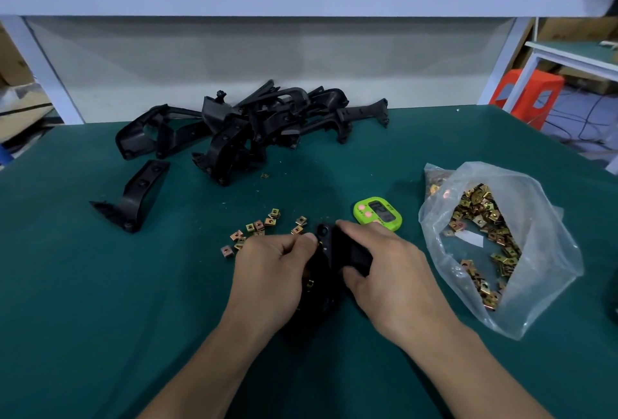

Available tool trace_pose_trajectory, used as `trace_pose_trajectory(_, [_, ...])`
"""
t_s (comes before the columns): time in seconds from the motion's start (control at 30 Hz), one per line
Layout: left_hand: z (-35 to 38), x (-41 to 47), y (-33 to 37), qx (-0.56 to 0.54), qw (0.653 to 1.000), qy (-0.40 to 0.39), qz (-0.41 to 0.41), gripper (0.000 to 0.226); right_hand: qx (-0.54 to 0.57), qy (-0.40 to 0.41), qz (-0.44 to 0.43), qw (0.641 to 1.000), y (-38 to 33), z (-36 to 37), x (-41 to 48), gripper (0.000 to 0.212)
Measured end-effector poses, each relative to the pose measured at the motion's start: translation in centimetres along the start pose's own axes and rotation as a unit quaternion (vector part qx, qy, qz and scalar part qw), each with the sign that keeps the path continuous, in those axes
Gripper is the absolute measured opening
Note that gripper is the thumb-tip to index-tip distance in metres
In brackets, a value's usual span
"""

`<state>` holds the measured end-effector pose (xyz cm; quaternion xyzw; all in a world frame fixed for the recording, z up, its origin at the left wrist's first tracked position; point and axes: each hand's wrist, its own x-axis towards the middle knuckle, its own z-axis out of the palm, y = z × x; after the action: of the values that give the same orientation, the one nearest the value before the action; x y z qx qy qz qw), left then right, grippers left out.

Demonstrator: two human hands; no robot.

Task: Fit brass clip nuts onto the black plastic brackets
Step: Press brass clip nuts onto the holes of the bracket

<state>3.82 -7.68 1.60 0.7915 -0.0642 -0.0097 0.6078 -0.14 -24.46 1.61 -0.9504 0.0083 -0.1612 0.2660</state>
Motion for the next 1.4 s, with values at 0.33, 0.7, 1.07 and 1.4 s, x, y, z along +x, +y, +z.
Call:
trace_pose_trajectory(0.33, [0.8, -1.3, 1.1, 0.007, 0.999, -0.03, 0.034, 0.009, -0.002, 0.015, -0.011, 1.0, -0.4, -0.2, -0.2, 0.062])
trace_pose_trajectory(0.7, [0.6, -0.1, 1.2, -0.02, 0.999, 0.023, 0.043, 0.029, 0.022, 0.051, 0.004, 0.998, -0.4, 0.0, -0.3, 0.069])
trace_pose_trajectory(1.07, [-3.6, 2.2, -0.7, 0.214, 0.975, 0.046, 0.029, 0.042, 0.003, 0.02, 0.056, 0.998, 1.1, -0.5, 0.2, 0.052])
trace_pose_trajectory(1.4, [-2.6, 1.8, -1.2, 0.302, 0.944, 0.018, 0.134, 0.022, 0.021, -0.004, 0.088, 0.996, 1.7, -0.7, 0.4, 0.044])
